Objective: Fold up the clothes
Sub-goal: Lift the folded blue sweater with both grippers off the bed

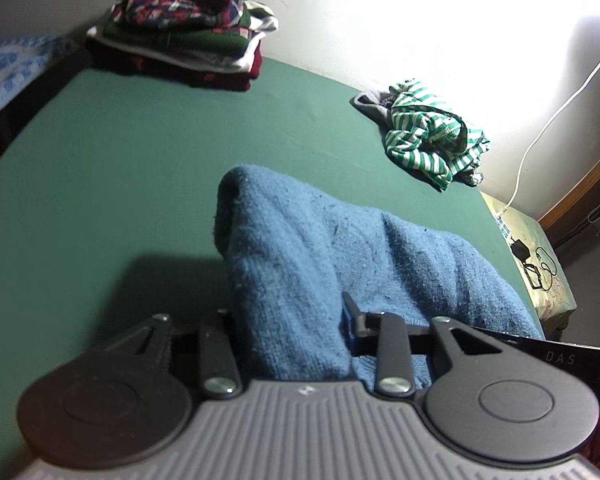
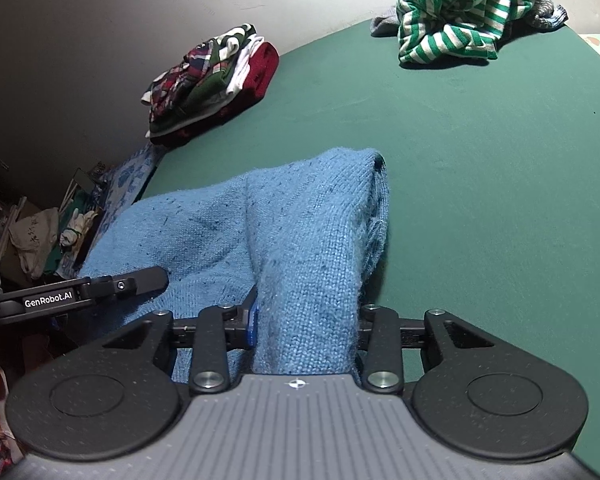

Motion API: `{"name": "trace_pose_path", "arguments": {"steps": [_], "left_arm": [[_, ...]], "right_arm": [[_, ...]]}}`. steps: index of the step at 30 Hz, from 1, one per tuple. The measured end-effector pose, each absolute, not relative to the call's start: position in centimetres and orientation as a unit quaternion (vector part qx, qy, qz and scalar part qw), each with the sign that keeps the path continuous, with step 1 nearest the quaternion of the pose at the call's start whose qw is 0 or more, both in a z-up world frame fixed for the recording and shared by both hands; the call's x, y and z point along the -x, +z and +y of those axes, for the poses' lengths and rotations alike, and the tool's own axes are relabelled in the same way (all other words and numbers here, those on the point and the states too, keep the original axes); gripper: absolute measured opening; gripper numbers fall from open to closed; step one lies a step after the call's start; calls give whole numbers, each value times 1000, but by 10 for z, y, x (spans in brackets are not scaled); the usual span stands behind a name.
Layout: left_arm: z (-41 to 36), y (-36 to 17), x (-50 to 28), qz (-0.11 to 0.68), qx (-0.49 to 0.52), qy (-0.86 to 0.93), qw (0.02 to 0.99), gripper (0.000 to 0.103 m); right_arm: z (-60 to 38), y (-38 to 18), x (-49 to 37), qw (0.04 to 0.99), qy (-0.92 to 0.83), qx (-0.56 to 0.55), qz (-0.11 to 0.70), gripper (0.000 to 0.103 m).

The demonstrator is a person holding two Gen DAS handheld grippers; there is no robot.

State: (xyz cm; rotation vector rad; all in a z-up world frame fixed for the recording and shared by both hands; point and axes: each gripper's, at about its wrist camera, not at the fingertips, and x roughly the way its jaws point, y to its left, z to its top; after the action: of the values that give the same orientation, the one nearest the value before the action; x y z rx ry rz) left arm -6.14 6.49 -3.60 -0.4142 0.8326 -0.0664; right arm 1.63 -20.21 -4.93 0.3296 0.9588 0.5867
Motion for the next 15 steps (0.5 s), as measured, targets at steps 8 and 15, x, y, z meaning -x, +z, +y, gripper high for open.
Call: {"name": "trace_pose_path", "arguments": {"steps": [8, 15], "left_arm": [[64, -24, 52, 417, 160, -5, 895, 34], [69, -17, 42, 417, 135, 2, 899, 34]], "right_arm": [[-196, -45, -24, 830, 301, -160, 442, 38], [-185, -37, -31, 833, 310, -155, 431, 38]]}}
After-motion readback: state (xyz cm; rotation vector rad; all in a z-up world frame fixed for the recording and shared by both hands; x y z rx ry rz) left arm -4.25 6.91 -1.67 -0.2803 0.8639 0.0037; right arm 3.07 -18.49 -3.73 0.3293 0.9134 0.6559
